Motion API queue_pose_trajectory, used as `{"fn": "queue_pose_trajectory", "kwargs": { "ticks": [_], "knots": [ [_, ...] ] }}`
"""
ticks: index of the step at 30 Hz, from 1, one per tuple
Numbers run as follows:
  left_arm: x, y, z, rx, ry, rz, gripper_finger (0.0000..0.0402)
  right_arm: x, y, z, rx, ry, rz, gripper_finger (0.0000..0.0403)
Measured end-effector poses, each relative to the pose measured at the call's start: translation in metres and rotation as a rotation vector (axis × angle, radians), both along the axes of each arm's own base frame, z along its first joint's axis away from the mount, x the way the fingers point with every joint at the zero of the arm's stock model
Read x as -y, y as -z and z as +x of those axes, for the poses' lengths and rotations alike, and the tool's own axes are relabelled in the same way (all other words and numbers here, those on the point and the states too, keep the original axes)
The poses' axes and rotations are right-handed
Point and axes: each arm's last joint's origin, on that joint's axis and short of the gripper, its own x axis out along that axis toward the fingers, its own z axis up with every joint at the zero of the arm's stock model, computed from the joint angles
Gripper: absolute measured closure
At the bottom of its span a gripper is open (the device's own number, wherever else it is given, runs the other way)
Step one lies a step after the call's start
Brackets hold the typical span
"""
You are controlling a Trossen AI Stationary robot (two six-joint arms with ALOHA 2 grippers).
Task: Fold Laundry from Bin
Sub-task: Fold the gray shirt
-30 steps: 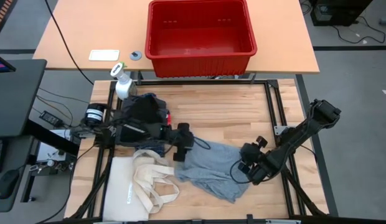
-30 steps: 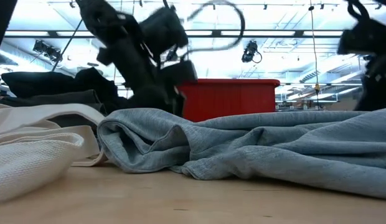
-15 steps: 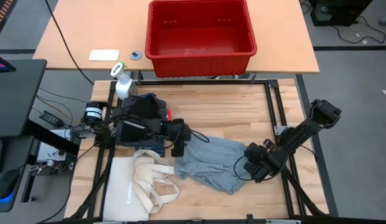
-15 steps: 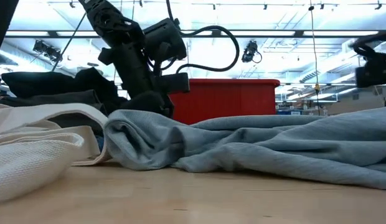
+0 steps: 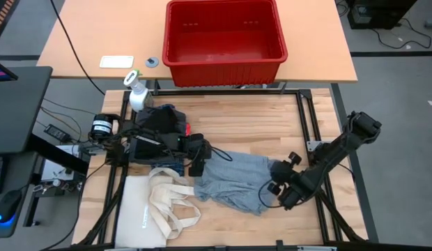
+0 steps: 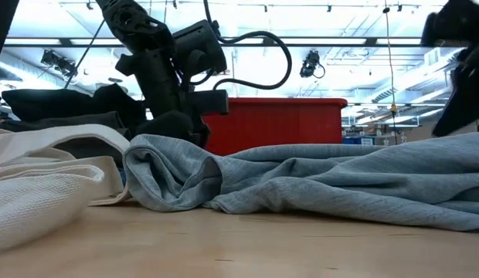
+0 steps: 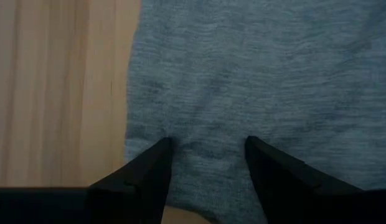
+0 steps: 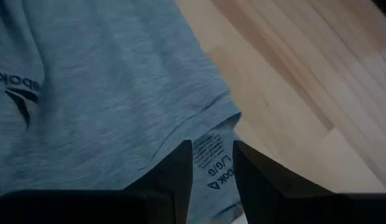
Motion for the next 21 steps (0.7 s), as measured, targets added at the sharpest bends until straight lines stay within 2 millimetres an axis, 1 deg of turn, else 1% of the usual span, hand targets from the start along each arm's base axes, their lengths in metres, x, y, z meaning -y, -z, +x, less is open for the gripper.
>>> {"fn": "queue_pose_trajectory", "kwargs": {
  "ticks": [3, 6, 9, 12, 15, 18, 21],
  "knots": [
    [0.0, -0.001, 0.0, 0.004, 0.012, 0.005, 0.0189, 0.005, 0.008, 0.003, -0.006, -0.007, 0.014, 0.028],
    [0.001, -0.006, -0.001, 0.021, 0.031, -0.004, 0.0189, 0.004, 0.007, 0.004, 0.005, -0.016, 0.004, 0.0281],
    [0.001, -0.02, -0.002, 0.079, 0.059, -0.004, 0.0189, 0.002, 0.003, 0.005, 0.044, -0.035, -0.014, 0.028],
    [0.001, -0.035, -0.004, 0.131, 0.058, -0.004, 0.0189, 0.003, 0.002, 0.006, 0.037, -0.044, -0.017, 0.0279],
    [0.0, -0.04, -0.006, 0.144, 0.03, -0.018, 0.0189, 0.004, 0.002, 0.007, 0.026, -0.055, -0.024, 0.0279],
    [-0.008, -0.041, -0.007, 0.137, -0.008, -0.027, 0.0189, 0.007, 0.002, 0.008, 0.01, -0.056, -0.033, 0.0279],
    [-0.022, -0.039, -0.009, 0.118, -0.034, -0.055, 0.0189, 0.013, -0.001, 0.011, -0.016, -0.054, -0.026, 0.0274]
  ]
}}
